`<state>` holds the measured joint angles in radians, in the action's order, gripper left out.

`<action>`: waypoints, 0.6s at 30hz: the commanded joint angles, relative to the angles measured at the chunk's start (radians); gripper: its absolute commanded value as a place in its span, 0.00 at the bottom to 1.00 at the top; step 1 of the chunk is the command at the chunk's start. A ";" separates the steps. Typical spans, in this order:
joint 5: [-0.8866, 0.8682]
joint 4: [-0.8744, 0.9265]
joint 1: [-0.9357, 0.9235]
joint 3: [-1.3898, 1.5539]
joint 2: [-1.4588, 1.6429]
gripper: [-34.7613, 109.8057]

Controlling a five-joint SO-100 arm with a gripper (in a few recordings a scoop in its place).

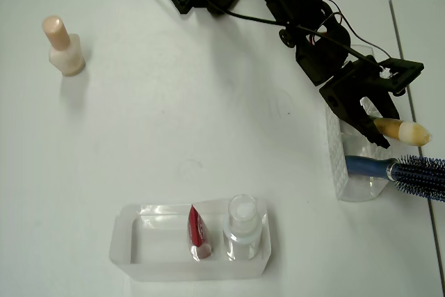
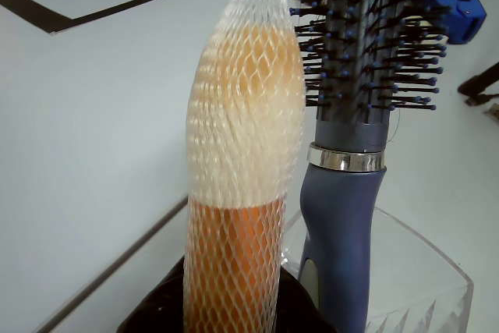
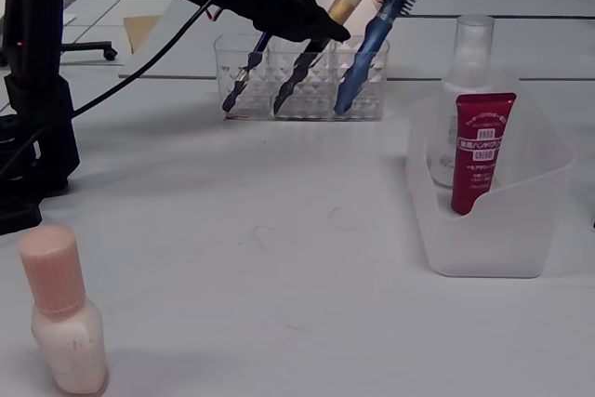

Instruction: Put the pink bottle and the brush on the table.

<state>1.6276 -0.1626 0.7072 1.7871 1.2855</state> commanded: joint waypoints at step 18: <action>-0.038 0.026 0.000 -0.008 0.196 0.24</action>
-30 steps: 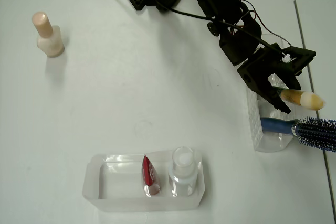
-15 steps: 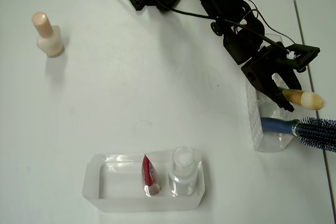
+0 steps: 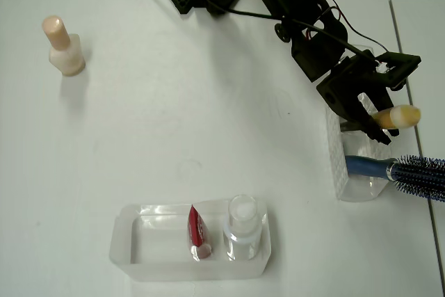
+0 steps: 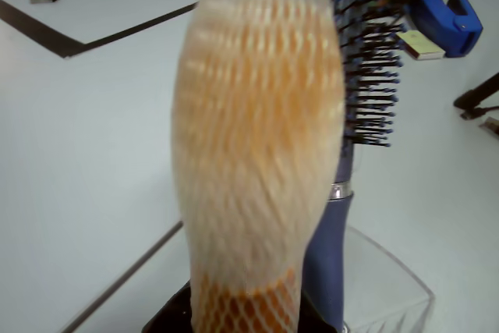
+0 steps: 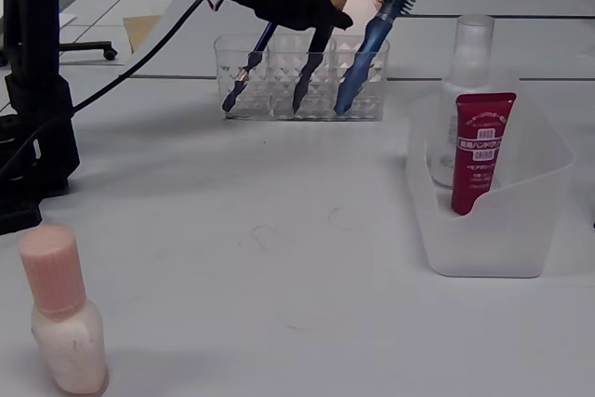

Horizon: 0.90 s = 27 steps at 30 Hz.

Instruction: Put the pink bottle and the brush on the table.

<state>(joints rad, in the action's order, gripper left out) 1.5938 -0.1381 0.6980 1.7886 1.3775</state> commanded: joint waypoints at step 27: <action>-0.080 0.382 -0.008 -0.109 0.508 0.24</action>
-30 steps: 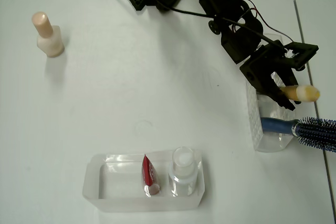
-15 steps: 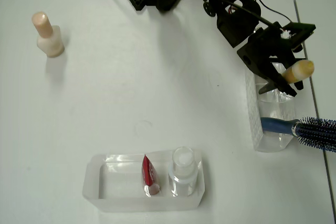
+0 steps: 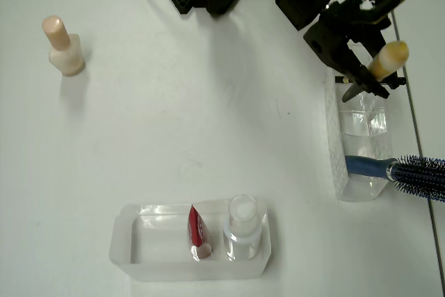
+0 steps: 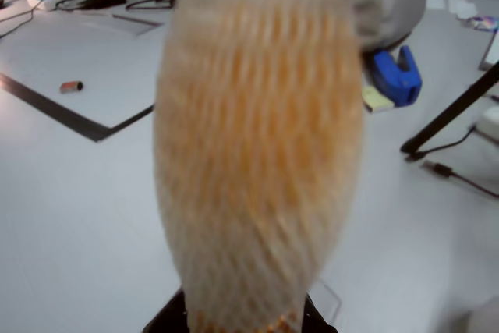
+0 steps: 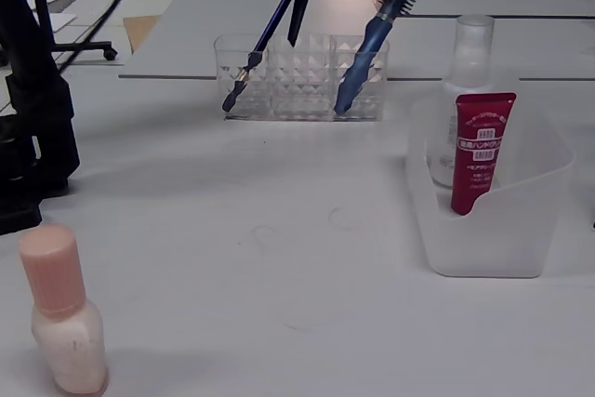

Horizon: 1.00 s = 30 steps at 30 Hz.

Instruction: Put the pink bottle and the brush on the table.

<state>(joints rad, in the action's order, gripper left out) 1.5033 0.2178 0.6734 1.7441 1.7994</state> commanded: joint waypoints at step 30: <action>0.052 0.999 -0.569 -0.227 0.316 0.24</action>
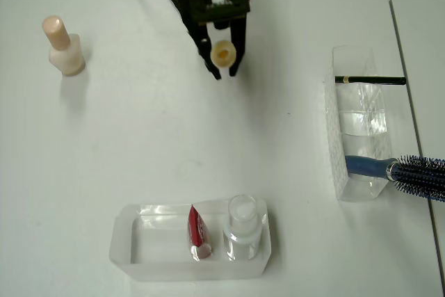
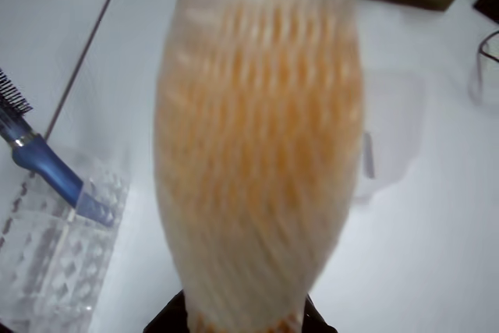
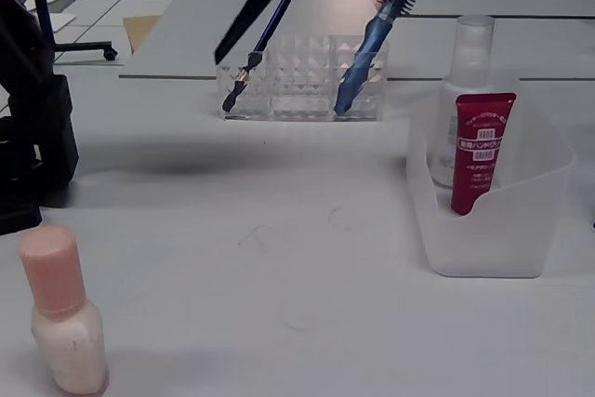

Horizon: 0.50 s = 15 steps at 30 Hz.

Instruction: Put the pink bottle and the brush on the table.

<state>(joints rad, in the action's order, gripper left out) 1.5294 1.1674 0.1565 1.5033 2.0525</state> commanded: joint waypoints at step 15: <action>0.250 0.123 -0.362 0.264 0.183 0.24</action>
<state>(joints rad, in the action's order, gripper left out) 1.7319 1.3070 -0.1580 1.7196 2.1644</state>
